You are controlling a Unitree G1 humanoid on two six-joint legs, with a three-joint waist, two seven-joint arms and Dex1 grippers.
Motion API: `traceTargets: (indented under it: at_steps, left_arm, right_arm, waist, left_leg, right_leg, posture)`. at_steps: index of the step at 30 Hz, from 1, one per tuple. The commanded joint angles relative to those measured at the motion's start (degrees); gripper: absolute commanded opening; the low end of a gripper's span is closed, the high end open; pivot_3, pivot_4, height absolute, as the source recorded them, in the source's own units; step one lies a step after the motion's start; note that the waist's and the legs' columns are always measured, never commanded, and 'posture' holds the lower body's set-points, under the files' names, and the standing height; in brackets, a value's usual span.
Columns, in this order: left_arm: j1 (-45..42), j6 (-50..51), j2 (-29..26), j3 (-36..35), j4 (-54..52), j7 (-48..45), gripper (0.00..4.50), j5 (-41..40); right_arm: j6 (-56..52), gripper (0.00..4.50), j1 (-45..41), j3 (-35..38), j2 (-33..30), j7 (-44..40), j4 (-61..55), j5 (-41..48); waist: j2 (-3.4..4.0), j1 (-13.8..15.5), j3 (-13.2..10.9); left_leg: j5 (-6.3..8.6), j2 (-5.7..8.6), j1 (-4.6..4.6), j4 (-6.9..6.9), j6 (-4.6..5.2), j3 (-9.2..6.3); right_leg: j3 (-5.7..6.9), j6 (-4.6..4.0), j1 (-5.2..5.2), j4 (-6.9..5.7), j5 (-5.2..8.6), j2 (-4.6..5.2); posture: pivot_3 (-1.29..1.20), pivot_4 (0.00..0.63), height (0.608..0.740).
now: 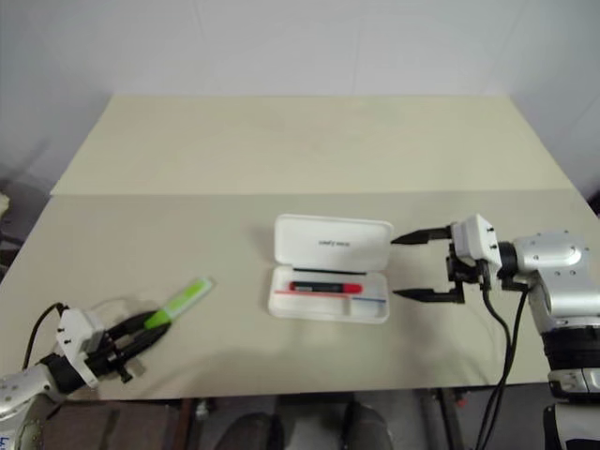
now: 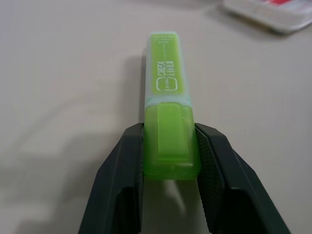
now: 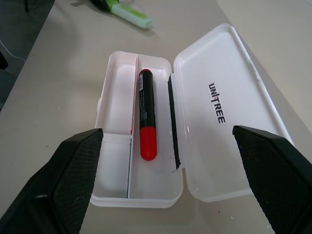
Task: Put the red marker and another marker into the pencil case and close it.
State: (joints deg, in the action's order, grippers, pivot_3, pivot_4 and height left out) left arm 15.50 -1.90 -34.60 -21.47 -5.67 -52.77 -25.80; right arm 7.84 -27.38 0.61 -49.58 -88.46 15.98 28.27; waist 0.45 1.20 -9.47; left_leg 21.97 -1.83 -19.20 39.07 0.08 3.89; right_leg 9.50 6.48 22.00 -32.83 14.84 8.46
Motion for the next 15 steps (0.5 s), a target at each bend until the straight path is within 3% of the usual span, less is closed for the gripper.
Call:
traceTargets:
  at_steps: [1, 9, 15]
  left_arm:
    - [-0.2, 2.3, -2.2, -1.0, -6.5, -1.0, 1.11, -3.1]
    - [-5.4, 8.3, -9.7, 3.1, -13.5, -7.4, 1.11, -5.0]
    - [-13.4, 10.8, -9.5, 9.6, -14.8, -7.6, 1.11, -3.8]
  right_arm:
    - [0.7, 4.50, 0.9, 1.8, 0.5, -0.8, -1.5, 0.2]
    - [1.3, 4.50, 4.5, 4.1, -0.5, -0.6, -2.0, 0.6]
    - [0.6, 4.50, 8.0, 6.9, -1.3, -0.1, -4.6, 1.3]
  waist:
    - [-0.01, 0.0, 0.0]
    - [-0.03, 0.2, 0.0]
    - [-0.03, 0.0, 0.0]
  left_leg:
    - [0.00, -0.01, 0.00, 0.00, 0.00, 0.02]
    - [-0.01, 0.01, 0.00, 0.01, -0.01, 0.27]
    - [-0.01, -0.01, 0.01, 0.01, -0.01, 0.38]
  right_leg:
    - [0.02, 0.00, 0.00, 0.00, 0.00, -0.01]
    - [0.07, 0.00, -0.06, 0.09, 0.00, -0.04]
    - [0.06, 0.00, -0.04, 0.09, 0.00, -0.08]
  posture:
    - [0.00, 0.150, 0.740]
    - [0.00, 0.150, 0.740]
    - [0.00, 0.150, 0.740]
